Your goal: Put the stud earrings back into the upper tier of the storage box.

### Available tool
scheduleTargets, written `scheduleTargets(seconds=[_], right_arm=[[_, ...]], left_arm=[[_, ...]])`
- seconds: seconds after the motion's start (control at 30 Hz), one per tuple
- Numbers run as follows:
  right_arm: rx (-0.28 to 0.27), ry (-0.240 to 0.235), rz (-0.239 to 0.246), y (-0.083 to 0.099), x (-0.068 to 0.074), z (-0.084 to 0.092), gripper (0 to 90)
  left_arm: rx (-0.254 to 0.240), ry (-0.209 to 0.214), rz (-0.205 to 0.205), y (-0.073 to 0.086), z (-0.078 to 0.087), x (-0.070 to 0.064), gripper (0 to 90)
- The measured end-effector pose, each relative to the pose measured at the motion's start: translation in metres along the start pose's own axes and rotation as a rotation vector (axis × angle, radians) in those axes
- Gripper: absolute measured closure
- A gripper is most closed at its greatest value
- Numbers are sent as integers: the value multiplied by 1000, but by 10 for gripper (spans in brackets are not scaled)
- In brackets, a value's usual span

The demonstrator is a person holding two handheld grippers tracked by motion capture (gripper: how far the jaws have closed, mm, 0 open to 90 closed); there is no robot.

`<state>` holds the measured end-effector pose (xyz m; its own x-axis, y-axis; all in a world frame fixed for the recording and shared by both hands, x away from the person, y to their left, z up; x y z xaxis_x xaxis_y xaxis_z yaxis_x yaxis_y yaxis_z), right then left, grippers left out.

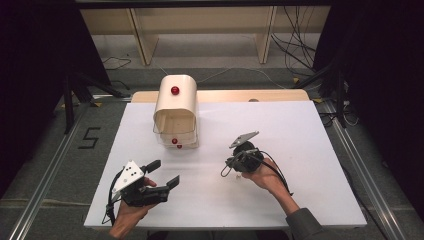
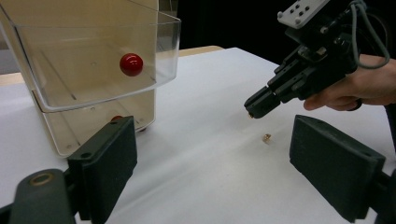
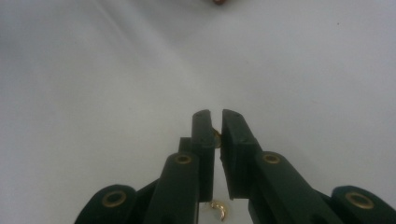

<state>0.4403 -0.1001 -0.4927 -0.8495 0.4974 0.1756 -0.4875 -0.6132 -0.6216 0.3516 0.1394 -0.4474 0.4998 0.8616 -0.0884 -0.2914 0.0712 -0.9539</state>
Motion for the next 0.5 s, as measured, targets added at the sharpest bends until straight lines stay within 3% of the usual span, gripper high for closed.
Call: scheduleTargets(seconds=[0.23, 0.5], right_arm=[[-42, -3, 3, -12, 2, 12, 842], [-105, -20, 31, -41, 10, 26, 841]], left_arm=[[-1, -2, -1, 0, 0, 0, 145], [-7, -4, 0, 0, 0, 1, 146]])
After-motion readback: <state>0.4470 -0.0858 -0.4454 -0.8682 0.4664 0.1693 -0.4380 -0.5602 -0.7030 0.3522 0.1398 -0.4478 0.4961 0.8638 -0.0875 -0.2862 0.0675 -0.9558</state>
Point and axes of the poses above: each handheld gripper's, and its own axes: z roughly backward along the jaws, y roughly out of its underside, x roughly to its left, the point moved 7 cm from there along -z, roughly forward along the jaws, and after that the axes turned 11 degrees about -y, right-handed, at the moved point
